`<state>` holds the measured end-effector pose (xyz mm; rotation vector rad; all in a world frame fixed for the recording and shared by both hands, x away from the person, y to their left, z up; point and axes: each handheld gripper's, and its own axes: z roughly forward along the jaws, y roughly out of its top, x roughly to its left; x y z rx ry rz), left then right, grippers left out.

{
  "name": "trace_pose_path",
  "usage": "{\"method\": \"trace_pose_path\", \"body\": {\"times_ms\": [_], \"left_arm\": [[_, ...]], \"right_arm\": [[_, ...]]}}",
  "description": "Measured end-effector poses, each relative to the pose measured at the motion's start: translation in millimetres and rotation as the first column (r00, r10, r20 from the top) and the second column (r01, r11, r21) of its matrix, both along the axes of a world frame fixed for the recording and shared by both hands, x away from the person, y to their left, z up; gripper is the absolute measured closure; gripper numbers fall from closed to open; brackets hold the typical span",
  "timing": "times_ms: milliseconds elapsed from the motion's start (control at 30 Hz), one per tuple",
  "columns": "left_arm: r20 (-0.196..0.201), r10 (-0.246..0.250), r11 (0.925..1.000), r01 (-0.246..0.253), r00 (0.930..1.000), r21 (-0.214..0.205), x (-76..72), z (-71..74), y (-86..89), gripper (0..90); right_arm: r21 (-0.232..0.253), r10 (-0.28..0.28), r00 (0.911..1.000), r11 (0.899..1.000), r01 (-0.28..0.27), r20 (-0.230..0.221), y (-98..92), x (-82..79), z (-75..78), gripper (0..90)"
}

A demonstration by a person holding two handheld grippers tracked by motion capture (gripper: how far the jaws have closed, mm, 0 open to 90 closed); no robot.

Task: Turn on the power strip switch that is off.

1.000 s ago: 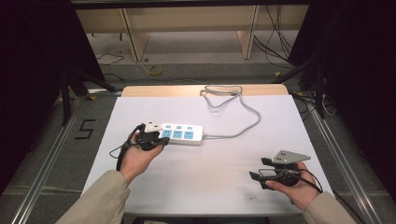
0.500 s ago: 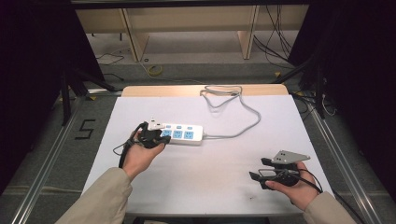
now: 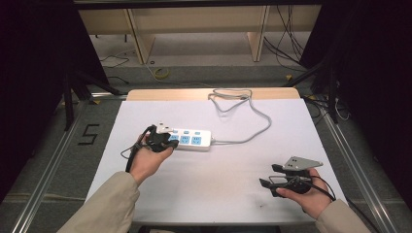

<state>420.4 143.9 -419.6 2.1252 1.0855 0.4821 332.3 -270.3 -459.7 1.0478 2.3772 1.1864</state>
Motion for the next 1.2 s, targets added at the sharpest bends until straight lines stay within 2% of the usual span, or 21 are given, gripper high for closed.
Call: {"method": "trace_pose_path", "body": {"times_ms": [1200], "left_arm": [[-0.012,0.019,0.9996,-0.019,0.9998,0.021,15.4,-7.9,-6.1,89.5]], "right_arm": [[-0.001,0.002,1.0000,1.000,-0.002,0.003,0.1,-0.2,0.2,27.6]]}}
